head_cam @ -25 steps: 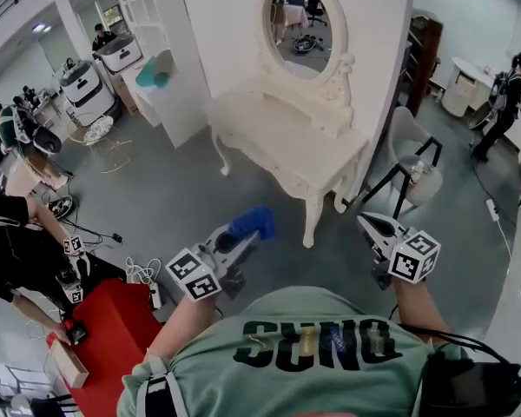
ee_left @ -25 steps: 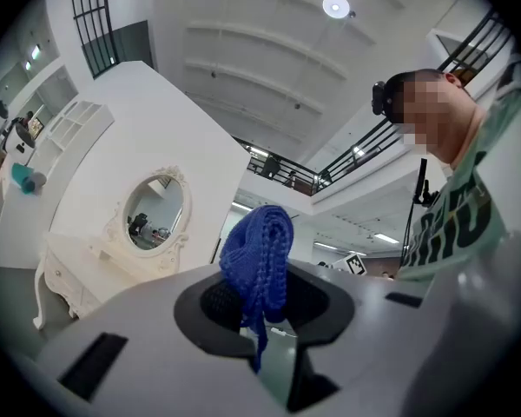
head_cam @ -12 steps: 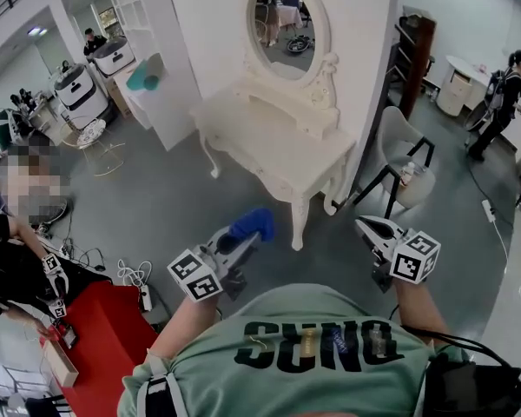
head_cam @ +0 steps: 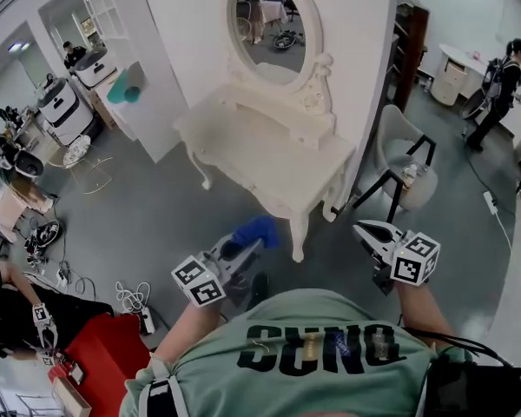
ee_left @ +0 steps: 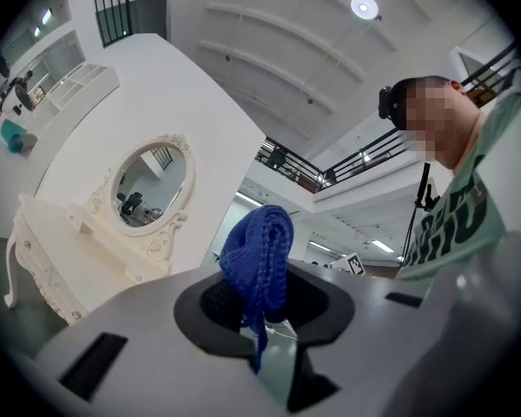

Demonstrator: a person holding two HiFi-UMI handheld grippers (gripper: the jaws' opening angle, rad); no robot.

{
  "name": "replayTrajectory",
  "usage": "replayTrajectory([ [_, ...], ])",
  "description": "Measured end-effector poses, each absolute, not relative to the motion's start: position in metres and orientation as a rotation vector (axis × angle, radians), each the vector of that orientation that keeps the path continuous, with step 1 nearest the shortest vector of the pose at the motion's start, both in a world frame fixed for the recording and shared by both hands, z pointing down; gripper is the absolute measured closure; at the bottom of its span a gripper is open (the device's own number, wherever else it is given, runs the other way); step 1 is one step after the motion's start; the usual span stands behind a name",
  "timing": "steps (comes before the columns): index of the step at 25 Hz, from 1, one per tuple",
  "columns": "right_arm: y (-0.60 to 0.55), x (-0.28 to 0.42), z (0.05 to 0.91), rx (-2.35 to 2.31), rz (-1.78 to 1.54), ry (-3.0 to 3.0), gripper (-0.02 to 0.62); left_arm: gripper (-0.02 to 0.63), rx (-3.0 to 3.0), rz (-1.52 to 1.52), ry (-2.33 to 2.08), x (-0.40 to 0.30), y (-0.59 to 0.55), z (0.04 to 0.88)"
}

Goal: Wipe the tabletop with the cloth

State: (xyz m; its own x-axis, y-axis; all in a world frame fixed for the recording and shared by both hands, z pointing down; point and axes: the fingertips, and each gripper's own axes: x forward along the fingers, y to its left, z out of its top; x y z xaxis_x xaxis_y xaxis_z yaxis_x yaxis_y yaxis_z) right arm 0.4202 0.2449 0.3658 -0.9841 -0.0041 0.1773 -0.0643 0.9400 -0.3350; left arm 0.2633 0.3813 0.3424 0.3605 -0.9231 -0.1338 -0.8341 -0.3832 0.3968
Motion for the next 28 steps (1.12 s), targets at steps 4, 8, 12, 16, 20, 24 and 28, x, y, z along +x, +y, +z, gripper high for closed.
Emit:
replayTrajectory([
  [4,0.193,0.337,0.379,0.123,0.521,-2.912,0.583,0.518,2.393,-0.490,-1.472,0.176,0.316,0.358],
  [8,0.136,0.251,0.369,0.219,0.551,-2.922,0.583,0.518,2.431,-0.442,-1.388,0.076,0.244,0.347],
  [12,0.085,0.187,0.355,0.291,0.532,-2.931,0.583,0.518,2.484,-0.343,-1.350,0.001,0.177,0.335],
  [16,0.048,0.150,0.361,0.291,0.537,-2.910,0.583,0.518,2.450,-0.279,-1.409,-0.052,0.114,0.346],
  [20,0.011,0.119,0.360,0.235,0.547,-2.906,0.583,0.518,2.373,-0.203,-1.555,-0.108,0.070,0.356],
  [24,-0.021,0.075,0.344,0.059,0.457,-2.921,0.583,0.518,2.212,-0.048,-1.810,-0.170,0.045,0.363],
  [28,-0.058,0.008,0.347,-0.084,0.320,-2.912,0.583,0.518,2.107,0.132,-1.984,-0.257,0.006,0.373],
])
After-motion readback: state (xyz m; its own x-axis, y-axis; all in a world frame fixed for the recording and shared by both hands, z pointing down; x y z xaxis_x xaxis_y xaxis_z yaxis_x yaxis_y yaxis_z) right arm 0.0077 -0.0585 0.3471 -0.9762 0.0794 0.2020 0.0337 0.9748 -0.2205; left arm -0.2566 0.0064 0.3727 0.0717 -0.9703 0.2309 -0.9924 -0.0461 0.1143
